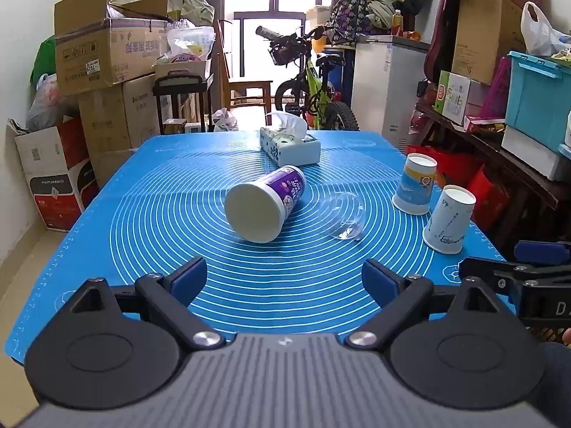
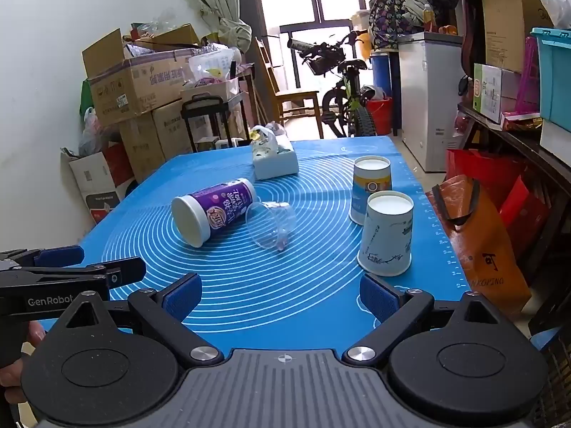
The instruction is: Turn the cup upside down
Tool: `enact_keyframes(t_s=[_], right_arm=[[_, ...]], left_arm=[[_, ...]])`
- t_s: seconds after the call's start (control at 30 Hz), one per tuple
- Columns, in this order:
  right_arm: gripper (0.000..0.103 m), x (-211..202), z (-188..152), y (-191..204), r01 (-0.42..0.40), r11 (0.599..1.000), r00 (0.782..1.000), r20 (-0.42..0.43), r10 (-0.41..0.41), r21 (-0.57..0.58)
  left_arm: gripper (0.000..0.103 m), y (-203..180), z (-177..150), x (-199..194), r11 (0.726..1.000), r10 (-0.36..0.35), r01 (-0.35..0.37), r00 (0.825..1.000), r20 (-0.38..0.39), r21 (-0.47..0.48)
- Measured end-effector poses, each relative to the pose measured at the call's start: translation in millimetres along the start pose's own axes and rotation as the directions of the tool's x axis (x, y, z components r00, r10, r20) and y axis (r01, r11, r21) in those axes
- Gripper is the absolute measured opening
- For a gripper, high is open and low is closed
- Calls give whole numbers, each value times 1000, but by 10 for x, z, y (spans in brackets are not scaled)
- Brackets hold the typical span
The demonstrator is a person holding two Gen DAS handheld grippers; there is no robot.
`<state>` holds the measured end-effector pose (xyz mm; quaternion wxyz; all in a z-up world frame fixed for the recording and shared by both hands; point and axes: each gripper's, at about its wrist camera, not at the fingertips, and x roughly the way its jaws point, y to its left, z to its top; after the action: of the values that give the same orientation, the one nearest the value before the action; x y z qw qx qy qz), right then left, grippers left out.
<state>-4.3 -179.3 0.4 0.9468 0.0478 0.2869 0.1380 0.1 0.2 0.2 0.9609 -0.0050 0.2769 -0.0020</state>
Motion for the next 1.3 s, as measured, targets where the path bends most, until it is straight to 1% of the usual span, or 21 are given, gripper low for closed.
enact_keyframes(t_s=[0.03,0.13,0.33,0.37,0.57,1.3], right_arm=[[95,-3,-1,3,2,1000,1000,13,-2,-8],[95,-2,0,1,-3,1000,1000,17,3,-3],[95,6,3,9,-2,1000,1000,8,2,-3],[95,4,-8,-6,-2,1000,1000,7,2,-3],[95,23,4,-1,-3,1000,1000,3,3,-5],[95,85,13,29,-6,1000,1000,-10,6,-18]], left_arm=[[93,1,1,0,1000,-1,1,1000,-1,-2],[93,7,-2,0,1000,-2,2,1000,-1,6],[93,5,-46,5,1000,3,-2,1000,-6,13],[93,1,-10,-4,1000,5,-5,1000,-16,16],[93,-23,-1,10,1000,13,-13,1000,-3,21],[93,-10,2,17,1000,16,-16,1000,-7,17]])
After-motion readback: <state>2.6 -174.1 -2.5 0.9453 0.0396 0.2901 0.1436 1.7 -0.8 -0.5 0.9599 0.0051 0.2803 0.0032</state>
